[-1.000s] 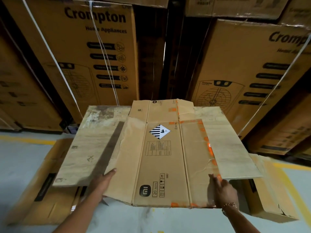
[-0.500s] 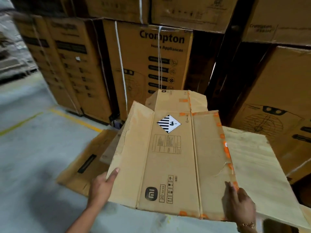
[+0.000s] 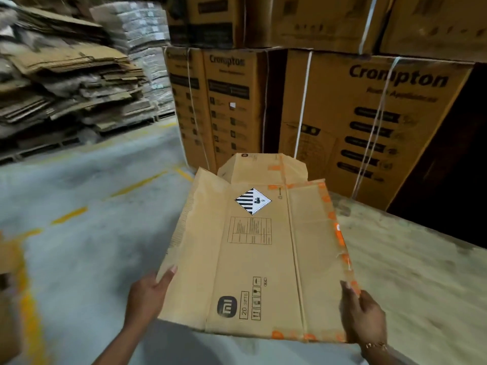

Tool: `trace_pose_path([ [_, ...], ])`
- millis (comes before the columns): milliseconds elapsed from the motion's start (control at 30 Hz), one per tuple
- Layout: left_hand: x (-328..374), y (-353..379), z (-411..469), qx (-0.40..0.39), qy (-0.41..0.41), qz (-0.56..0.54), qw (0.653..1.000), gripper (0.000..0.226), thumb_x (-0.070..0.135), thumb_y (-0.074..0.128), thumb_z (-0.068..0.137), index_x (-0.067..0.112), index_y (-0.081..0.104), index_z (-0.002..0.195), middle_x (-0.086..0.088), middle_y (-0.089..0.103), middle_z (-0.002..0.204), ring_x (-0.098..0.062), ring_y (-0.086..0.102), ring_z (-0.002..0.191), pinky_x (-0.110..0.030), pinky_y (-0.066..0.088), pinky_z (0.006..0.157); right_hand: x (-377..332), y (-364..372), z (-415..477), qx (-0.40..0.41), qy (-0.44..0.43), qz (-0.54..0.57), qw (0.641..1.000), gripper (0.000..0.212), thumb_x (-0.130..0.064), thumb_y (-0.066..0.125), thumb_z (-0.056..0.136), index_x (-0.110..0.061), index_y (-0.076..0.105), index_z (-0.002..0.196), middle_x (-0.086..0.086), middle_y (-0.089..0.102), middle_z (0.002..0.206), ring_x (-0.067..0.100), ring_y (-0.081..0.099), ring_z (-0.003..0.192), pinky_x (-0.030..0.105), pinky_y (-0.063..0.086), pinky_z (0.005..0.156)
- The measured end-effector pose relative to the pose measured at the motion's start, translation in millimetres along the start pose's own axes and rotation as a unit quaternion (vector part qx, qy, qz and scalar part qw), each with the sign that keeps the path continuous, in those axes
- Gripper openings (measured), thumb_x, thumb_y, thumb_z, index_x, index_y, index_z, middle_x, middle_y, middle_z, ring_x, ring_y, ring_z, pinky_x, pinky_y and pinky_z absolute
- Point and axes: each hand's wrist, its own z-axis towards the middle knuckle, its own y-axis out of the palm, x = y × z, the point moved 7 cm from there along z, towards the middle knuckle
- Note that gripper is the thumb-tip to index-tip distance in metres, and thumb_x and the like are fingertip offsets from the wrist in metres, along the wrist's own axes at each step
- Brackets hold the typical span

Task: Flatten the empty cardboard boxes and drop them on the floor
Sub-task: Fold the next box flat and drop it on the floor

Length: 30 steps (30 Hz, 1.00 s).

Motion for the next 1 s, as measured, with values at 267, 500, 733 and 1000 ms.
trace_pose_path([
  [267, -70, -71, 128, 0.016, -0.039, 0.037, 0.998, 0.040, 0.055, 0.061, 0.088, 0.018, 0.074, 0.085, -0.007, 0.068, 0.078, -0.022, 0.057, 0.069, -0.032, 0.043, 0.061, -89, 142, -16, -0.037, -0.005, -0.003, 0.999, 0.082, -0.086, 0.023, 0.071, -0.013, 0.062, 0.074, 0.014, 0.067, 0.074, 0.037, 0.061, 0.073, 0.041, 0.052, 0.068],
  [500, -97, -65, 234, -0.009, -0.056, 0.066, 0.996, 0.049, 0.058, 0.058, 0.090, 0.013, 0.075, 0.084, -0.003, 0.067, 0.074, -0.019, 0.060, 0.068, -0.029, 0.043, 0.058, -130, 233, 11, -0.064, 0.016, 0.006, 0.998, 0.086, -0.092, 0.013, 0.061, -0.018, 0.056, 0.072, 0.018, 0.063, 0.079, 0.031, 0.052, 0.072, 0.037, 0.040, 0.066],
  [733, -110, -27, 336, -0.054, -0.062, 0.099, 0.992, 0.049, 0.057, 0.058, 0.091, 0.012, 0.073, 0.080, -0.004, 0.067, 0.071, -0.020, 0.060, 0.067, -0.031, 0.046, 0.060, -130, 309, 50, -0.074, 0.092, 0.002, 0.993, 0.102, -0.095, 0.019, 0.062, -0.006, 0.065, 0.081, 0.026, 0.068, 0.087, 0.041, 0.061, 0.085, 0.046, 0.049, 0.079],
  [1000, -126, 55, 460, -0.148, -0.038, 0.120, 0.981, 0.051, 0.060, 0.058, 0.089, 0.012, 0.069, 0.075, -0.015, 0.070, 0.074, -0.023, 0.062, 0.066, -0.039, 0.053, 0.069, -133, 373, 82, -0.044, 0.159, -0.056, 0.985, 0.075, -0.076, 0.030, 0.087, -0.008, 0.063, 0.085, 0.013, 0.057, 0.076, 0.029, 0.054, 0.070, 0.035, 0.045, 0.066],
])
